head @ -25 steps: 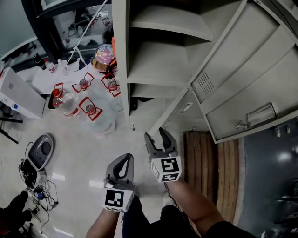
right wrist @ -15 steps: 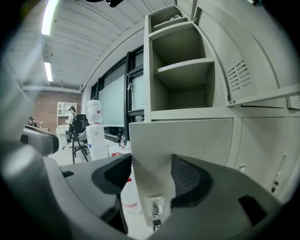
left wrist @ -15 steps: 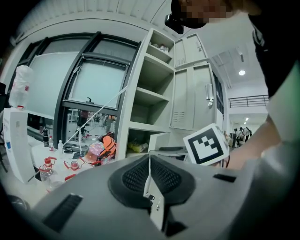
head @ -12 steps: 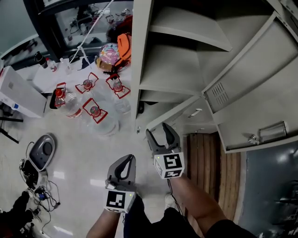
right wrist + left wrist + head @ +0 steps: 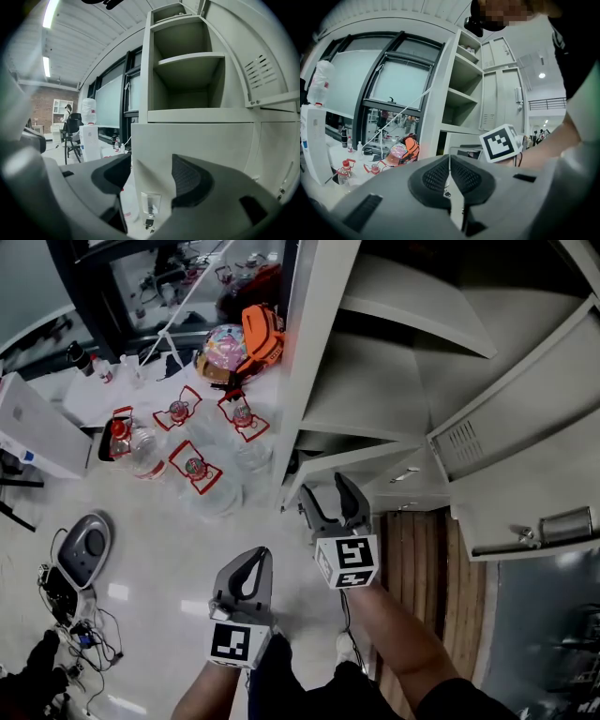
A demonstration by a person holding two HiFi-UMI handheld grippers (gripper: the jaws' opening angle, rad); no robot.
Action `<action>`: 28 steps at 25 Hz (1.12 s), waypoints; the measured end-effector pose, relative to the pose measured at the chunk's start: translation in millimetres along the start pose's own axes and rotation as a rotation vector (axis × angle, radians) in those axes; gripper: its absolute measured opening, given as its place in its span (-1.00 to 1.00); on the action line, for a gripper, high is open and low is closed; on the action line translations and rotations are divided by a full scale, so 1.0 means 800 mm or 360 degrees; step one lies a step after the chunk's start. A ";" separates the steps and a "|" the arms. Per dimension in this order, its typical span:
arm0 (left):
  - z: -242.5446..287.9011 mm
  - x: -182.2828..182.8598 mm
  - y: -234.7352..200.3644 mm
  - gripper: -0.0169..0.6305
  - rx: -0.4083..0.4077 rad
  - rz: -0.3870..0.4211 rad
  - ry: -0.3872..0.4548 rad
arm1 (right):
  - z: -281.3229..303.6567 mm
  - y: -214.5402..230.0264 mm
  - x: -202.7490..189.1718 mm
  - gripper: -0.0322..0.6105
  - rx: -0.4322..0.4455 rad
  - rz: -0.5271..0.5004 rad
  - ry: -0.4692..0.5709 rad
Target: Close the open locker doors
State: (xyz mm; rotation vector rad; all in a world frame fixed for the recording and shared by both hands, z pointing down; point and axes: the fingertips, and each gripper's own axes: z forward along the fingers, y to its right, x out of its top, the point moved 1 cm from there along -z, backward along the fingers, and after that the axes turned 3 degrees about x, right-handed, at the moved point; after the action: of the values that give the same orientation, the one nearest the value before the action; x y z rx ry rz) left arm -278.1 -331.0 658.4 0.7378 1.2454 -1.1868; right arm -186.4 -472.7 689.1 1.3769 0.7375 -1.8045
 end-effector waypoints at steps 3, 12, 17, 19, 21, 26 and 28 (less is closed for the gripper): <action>0.002 0.001 -0.010 -0.93 -0.0012 0.0010 0.0002 | 0.012 0.000 0.005 -0.06 -0.0013 0.0000 0.0015; 0.013 0.001 -0.035 -0.93 -0.0050 0.0026 -0.0001 | 0.043 0.004 0.013 -0.06 -0.0058 -0.0013 0.0045; 0.017 -0.004 -0.041 -0.93 -0.0063 0.0017 0.0000 | 0.052 0.009 0.014 -0.05 -0.0069 -0.0026 0.0051; 0.018 -0.005 -0.043 -0.93 -0.0067 0.0010 -0.0001 | 0.056 0.010 0.016 -0.05 -0.0075 -0.0027 0.0052; 0.020 -0.006 -0.044 -0.93 -0.0074 0.0009 0.0000 | 0.061 0.012 0.017 -0.05 -0.0080 -0.0021 0.0052; 0.023 -0.008 -0.048 -0.93 -0.0091 0.0008 -0.0007 | 0.069 0.017 0.018 -0.05 -0.0094 0.0008 0.0055; 0.024 -0.010 -0.049 -0.93 -0.0093 0.0005 -0.0010 | 0.070 0.019 0.018 -0.05 -0.0105 0.0005 0.0062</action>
State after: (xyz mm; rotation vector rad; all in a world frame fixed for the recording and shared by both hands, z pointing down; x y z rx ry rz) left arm -308.3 -357.7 677.4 0.6919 1.2682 -1.1448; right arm -206.6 -529.0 690.0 1.3723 0.8079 -1.7397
